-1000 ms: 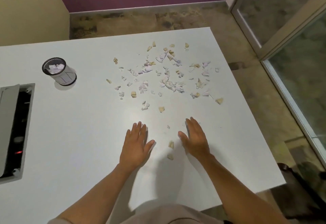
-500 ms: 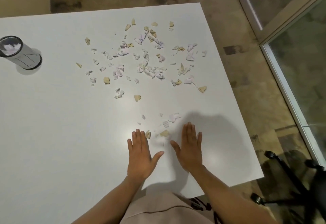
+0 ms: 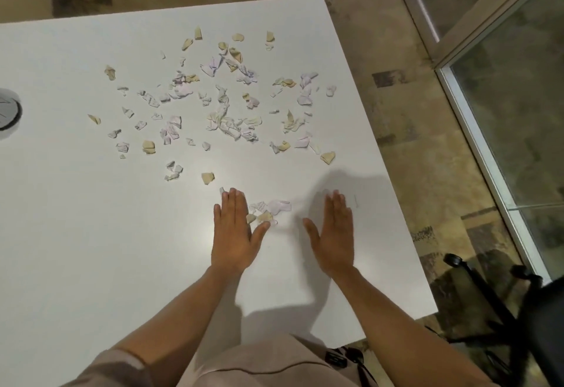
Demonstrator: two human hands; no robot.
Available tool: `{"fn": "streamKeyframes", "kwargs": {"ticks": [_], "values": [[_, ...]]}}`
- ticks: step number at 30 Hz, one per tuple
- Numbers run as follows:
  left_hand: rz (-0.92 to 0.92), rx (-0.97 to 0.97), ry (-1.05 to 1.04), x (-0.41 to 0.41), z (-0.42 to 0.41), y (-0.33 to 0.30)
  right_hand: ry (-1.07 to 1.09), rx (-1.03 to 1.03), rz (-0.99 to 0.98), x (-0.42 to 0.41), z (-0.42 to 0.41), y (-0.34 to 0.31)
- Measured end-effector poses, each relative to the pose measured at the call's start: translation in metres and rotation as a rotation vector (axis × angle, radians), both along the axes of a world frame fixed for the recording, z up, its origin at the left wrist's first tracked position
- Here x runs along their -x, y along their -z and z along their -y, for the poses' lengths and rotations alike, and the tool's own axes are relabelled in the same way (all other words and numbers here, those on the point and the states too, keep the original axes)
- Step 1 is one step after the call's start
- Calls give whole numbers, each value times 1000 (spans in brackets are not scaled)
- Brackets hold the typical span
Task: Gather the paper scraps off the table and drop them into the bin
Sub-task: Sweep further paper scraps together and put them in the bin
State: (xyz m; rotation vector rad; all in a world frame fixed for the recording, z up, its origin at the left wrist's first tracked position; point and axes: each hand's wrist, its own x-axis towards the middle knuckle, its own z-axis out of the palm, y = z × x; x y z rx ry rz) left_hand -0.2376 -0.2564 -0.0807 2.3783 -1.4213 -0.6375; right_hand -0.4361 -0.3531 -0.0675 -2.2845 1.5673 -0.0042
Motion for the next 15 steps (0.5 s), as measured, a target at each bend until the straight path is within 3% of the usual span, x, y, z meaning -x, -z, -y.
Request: {"fn": "streamKeyframes", "kwargs": {"ticks": [6,15], "values": [[46,86,9,-27,-15,-4,253,-44,1,26,27,4],[109,-88,70,-35,-50,8,-136,-72,-39,-19,6,10]]}}
